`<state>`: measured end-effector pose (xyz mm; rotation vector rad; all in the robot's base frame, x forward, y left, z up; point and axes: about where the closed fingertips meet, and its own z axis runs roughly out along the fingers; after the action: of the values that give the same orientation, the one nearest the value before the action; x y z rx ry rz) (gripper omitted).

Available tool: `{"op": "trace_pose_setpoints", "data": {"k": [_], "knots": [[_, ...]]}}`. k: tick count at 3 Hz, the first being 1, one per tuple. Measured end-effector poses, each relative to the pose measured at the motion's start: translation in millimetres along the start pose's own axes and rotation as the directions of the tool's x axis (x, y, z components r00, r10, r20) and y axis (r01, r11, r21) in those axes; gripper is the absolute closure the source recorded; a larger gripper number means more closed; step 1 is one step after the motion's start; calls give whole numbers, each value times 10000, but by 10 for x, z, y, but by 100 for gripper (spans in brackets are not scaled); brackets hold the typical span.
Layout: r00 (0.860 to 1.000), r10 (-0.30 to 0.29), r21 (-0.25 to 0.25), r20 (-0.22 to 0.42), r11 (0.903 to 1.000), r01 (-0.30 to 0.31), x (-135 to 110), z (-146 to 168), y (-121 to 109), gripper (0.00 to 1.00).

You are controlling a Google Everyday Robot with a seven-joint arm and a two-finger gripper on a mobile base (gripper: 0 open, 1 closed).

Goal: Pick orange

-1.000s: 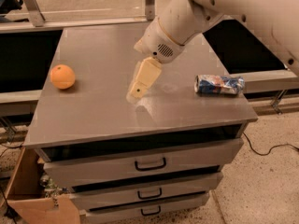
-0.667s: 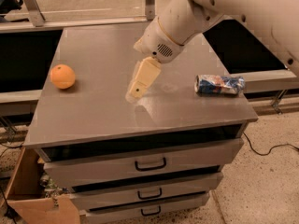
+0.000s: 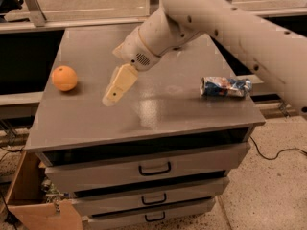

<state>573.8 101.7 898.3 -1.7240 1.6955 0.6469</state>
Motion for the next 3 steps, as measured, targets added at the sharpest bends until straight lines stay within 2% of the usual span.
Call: {"op": "trace_pose_setpoints", "data": {"k": [1,3], "knots": [[9916,-216,-120,1276,9997,233,-252,560,-234,0],[9584,-372,-100,2831,9991,417,-557,1111,-426,0]]}}
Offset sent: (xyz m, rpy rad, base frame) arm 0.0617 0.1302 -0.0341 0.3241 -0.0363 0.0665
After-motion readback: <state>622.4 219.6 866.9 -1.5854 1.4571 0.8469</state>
